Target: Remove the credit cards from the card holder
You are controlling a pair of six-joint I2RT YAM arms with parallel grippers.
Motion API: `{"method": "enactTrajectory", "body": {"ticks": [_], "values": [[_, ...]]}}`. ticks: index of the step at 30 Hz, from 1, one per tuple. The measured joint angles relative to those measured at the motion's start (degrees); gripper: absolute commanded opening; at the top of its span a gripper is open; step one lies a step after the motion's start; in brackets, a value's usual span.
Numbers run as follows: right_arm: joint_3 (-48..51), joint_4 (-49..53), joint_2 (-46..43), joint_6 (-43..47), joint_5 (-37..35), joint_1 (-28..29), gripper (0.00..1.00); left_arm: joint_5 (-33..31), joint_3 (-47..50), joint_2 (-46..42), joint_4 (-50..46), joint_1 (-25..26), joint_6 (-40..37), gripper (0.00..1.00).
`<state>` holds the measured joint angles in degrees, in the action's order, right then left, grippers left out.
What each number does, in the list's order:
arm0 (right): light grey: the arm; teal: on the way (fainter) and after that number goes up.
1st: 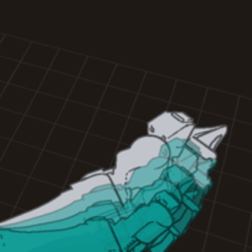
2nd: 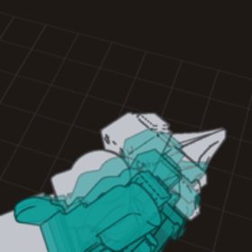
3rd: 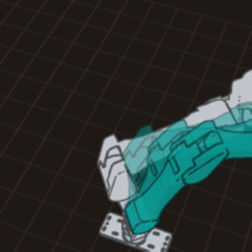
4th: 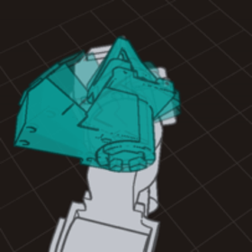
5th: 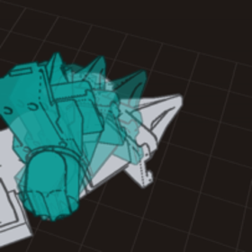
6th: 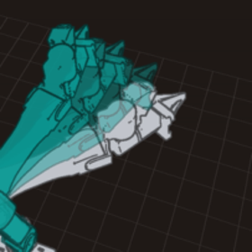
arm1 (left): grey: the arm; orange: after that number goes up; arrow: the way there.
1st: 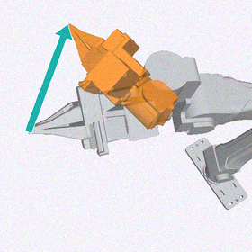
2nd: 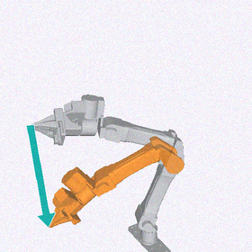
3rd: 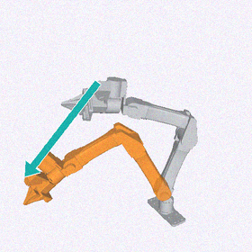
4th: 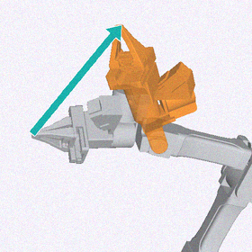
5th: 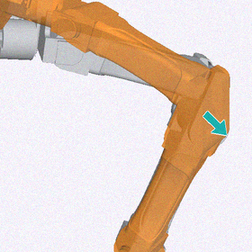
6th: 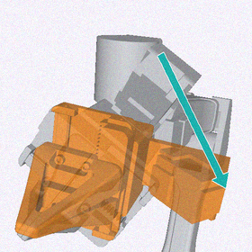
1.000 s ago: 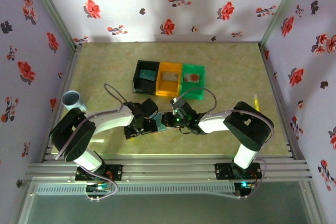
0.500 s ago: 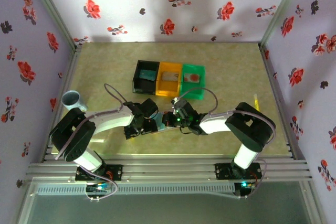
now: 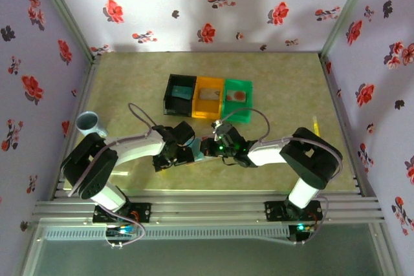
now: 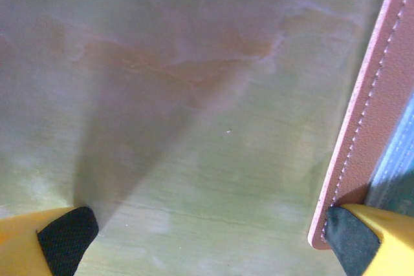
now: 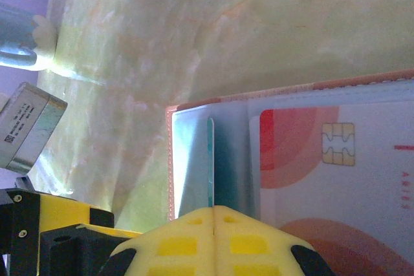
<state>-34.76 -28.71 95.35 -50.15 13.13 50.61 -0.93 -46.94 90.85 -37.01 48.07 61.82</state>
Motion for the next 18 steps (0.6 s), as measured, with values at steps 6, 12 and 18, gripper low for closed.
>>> {"method": "enactTrajectory", "body": {"ticks": [6, 12, 18], "values": [[0.44, 0.13, -0.74, 0.0, 0.0, 0.0, 0.0, -0.04, 0.0, 0.0, 0.0, 0.04, 0.0, 1.0], [1.11, 0.31, -1.6, 0.04, 0.0, -0.15, 0.0, -0.04, 0.0, 0.0, 0.0, 0.04, 0.0, 1.0], [1.49, 0.81, -2.45, 0.13, 0.0, -0.5, 0.0, -0.07, 0.0, 0.0, 0.0, 0.04, 0.0, 1.0]]}}
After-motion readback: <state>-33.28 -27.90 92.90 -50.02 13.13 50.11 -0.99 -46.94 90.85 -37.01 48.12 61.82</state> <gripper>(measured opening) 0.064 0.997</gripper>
